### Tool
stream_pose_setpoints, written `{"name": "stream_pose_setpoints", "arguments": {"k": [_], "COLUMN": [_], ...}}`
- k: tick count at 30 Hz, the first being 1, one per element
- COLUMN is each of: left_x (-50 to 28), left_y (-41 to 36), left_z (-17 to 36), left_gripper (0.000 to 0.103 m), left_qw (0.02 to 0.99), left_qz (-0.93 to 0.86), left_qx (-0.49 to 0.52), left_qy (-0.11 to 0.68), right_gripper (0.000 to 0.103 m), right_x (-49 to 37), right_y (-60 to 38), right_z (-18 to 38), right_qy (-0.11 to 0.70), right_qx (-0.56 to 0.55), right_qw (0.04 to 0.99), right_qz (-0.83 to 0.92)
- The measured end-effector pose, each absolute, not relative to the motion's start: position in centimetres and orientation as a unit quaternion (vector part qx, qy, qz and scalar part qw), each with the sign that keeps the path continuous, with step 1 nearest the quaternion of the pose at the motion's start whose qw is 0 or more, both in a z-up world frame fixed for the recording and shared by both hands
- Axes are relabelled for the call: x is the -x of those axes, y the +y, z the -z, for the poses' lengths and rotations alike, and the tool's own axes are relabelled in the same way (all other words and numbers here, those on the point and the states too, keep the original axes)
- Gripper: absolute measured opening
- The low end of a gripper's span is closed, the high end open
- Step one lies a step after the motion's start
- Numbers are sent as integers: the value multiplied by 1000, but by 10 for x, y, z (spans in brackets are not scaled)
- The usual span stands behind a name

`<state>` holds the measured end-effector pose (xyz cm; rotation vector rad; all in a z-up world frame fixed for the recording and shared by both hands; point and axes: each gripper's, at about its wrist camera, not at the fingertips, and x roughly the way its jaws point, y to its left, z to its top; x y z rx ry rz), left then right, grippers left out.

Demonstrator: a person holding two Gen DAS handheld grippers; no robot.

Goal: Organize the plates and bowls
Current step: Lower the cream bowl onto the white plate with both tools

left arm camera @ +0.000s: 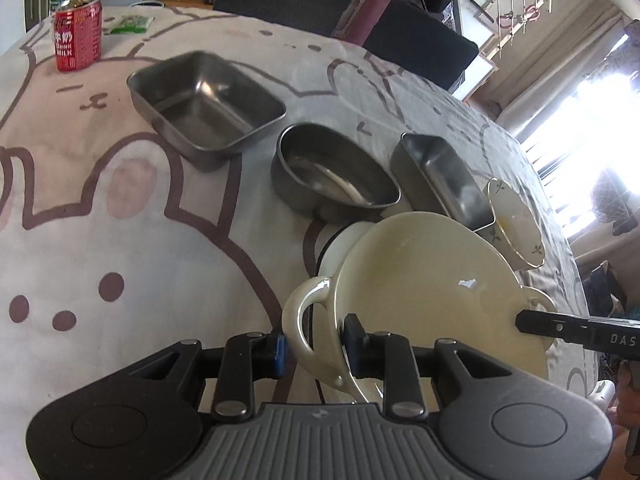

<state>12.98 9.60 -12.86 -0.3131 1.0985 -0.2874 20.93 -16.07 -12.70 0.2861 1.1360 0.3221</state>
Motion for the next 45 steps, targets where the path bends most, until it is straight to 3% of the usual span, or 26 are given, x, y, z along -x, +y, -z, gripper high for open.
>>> {"name": "stream_pose_setpoints", "arguments": {"k": [45], "left_x": [-136], "left_y": [81], "left_z": [148], "left_gripper": [39], "left_qw": [824], "left_qz": [112], "left_qx": [114], "left_qy": [543], "right_gripper": [26], "right_x": [-213], "right_y": [-139], "right_z": [134], "right_qy": [546], "right_qx": [-35], "right_qw": [823], "right_qz": [-151]}}
